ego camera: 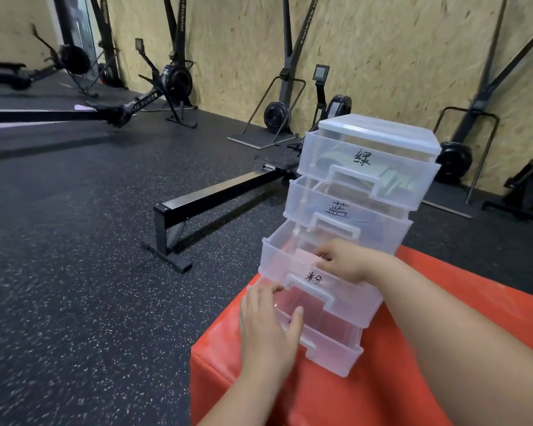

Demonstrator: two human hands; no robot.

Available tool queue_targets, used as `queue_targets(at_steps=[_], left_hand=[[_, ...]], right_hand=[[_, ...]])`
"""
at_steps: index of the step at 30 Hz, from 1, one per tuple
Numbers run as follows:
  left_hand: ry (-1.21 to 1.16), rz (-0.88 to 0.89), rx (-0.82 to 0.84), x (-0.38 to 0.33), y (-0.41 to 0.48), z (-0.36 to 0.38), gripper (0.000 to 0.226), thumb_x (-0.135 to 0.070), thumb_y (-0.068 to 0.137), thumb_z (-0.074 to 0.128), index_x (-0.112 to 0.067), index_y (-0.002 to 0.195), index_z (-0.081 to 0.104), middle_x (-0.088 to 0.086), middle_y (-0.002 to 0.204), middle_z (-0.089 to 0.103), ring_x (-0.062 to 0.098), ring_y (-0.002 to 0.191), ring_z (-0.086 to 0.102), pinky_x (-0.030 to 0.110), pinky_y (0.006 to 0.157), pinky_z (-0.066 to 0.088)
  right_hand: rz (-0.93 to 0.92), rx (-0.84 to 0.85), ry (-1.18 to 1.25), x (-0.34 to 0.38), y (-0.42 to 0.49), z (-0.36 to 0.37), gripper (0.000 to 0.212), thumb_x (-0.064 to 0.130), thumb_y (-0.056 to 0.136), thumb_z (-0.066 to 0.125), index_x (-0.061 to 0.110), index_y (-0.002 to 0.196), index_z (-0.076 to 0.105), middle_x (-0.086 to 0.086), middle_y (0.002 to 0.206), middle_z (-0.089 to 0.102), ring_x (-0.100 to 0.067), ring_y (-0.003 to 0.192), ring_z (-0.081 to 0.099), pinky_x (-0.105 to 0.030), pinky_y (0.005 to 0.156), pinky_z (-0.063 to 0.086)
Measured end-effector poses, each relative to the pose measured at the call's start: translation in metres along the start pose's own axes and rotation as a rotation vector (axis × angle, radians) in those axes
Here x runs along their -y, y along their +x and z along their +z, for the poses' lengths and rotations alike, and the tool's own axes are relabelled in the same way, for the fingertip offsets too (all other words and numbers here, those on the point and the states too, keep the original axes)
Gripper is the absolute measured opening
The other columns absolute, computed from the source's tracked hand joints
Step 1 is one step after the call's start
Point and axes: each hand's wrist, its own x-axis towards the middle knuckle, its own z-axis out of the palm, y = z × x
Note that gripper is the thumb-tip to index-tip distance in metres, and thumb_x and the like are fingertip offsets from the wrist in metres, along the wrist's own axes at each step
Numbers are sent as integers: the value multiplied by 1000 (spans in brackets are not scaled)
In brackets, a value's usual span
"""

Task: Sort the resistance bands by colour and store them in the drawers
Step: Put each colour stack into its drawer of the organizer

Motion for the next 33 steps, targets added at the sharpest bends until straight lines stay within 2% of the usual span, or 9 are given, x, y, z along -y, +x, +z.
queue_targets(at_steps=[2, 4, 7, 10, 12, 16, 22, 29, 33], left_hand=[[9, 7, 9, 1, 1, 1, 45, -54, 87, 65, -33, 126, 56, -9, 121, 55, 27, 123, 52, 50, 108, 45], [21, 3, 15, 3, 2, 1, 46, -55, 87, 65, -34, 127, 56, -10, 121, 55, 25, 122, 52, 49, 107, 45], [24, 10, 3, 3, 3, 0, 47, -54, 87, 65, -33, 127, 57, -11, 121, 57, 21, 119, 53, 47, 104, 47], [15, 51, -4, -3, 6, -1, 49, -55, 86, 66, -34, 130, 57, -14, 123, 56, 18, 119, 54, 46, 105, 46], [11, 67, 0, -10, 12, 1, 53, -59, 84, 67, -33, 130, 57, -16, 122, 55, 16, 118, 55, 46, 106, 46], [64, 7, 5, -28, 25, 11, 63, -72, 76, 70, -30, 120, 54, -13, 112, 50, 19, 112, 55, 42, 101, 44], [176, -147, 46, -52, 49, 27, 68, -69, 78, 76, -21, 122, 54, 4, 124, 56, 29, 123, 55, 44, 104, 42], [66, -77, 319, -60, 72, 40, 89, -49, 84, 85, -7, 148, 41, 14, 147, 42, 31, 136, 49, 37, 115, 38], [73, -14, 320, -66, 60, 39, 81, -46, 85, 85, -12, 145, 43, 10, 148, 45, 27, 140, 46, 39, 116, 40]], right_hand=[[51, 73, 1, -12, 4, 9, 12, 40, 90, 60, 35, 94, 70, 11, 95, 71, -18, 91, 68, -43, 88, 59], [62, 94, 45, -18, 8, 13, 32, 45, 86, 60, 35, 113, 74, 10, 111, 75, -16, 100, 70, -43, 96, 57], [93, 69, 114, -9, -3, 5, 39, 45, 97, 60, 32, 134, 66, 9, 132, 68, -19, 119, 65, -42, 108, 50], [45, 64, 140, 0, -25, -5, 35, 53, 102, 52, 31, 122, 70, 4, 121, 72, -22, 112, 67, -43, 104, 52], [-6, 16, 164, 1, -40, -6, 32, 45, 105, 54, 29, 128, 70, 7, 125, 72, -17, 116, 65, -38, 107, 49], [-60, -321, 164, -12, -78, -4, 31, 30, 101, 63, 28, 131, 69, 15, 127, 70, -4, 118, 63, -30, 106, 48], [-55, -621, 87, -53, -115, 24, 29, 26, 94, 69, 31, 122, 69, 11, 120, 64, -17, 115, 57, -32, 95, 45], [50, -589, 115, -86, -146, 49, 43, 31, 92, 69, 28, 134, 62, 7, 129, 57, -19, 120, 56, -38, 101, 49], [112, -557, 127, -100, -170, 60, 41, 34, 93, 69, 33, 133, 63, 10, 129, 56, -16, 120, 56, -37, 102, 49]])
